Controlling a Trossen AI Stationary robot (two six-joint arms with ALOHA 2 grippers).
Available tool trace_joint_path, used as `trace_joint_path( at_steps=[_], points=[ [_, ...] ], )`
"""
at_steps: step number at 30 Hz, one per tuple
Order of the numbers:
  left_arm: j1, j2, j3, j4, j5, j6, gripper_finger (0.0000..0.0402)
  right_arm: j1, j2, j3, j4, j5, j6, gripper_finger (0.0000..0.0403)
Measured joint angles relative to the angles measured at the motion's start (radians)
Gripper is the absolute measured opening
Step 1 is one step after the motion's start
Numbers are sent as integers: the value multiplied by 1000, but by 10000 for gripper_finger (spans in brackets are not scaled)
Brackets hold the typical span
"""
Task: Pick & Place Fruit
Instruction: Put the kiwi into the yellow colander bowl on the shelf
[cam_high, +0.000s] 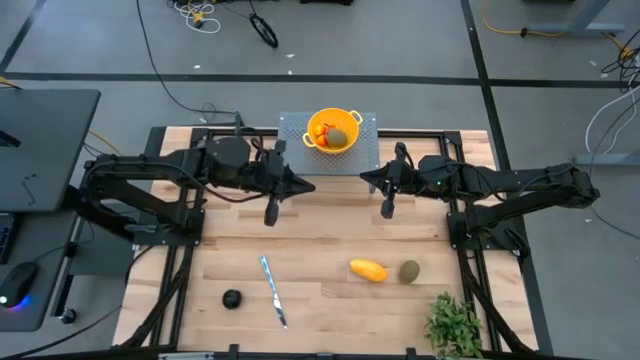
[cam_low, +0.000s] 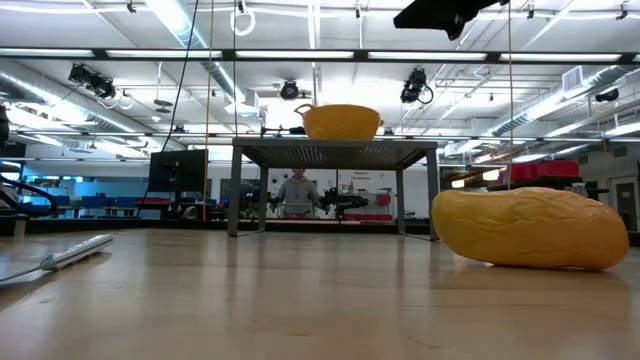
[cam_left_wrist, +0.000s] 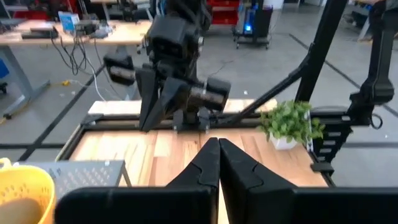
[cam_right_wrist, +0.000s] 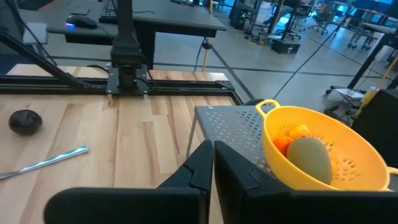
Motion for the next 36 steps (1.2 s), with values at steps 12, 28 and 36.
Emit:
trace_joint_path(
  at_steps=[12, 28, 36],
  points=[
    [-75, 0, -3, -173, -7, -10, 3, 46, 0, 0, 0, 0, -2, 22],
    [-138, -73, -16, -289, -114, -25, 1, 150, 0, 0, 11, 1, -26, 22],
    [-138, -166, -16, -324, -153, -10, 1, 157, 0, 0, 45, 2, -26, 22]
  ],
)
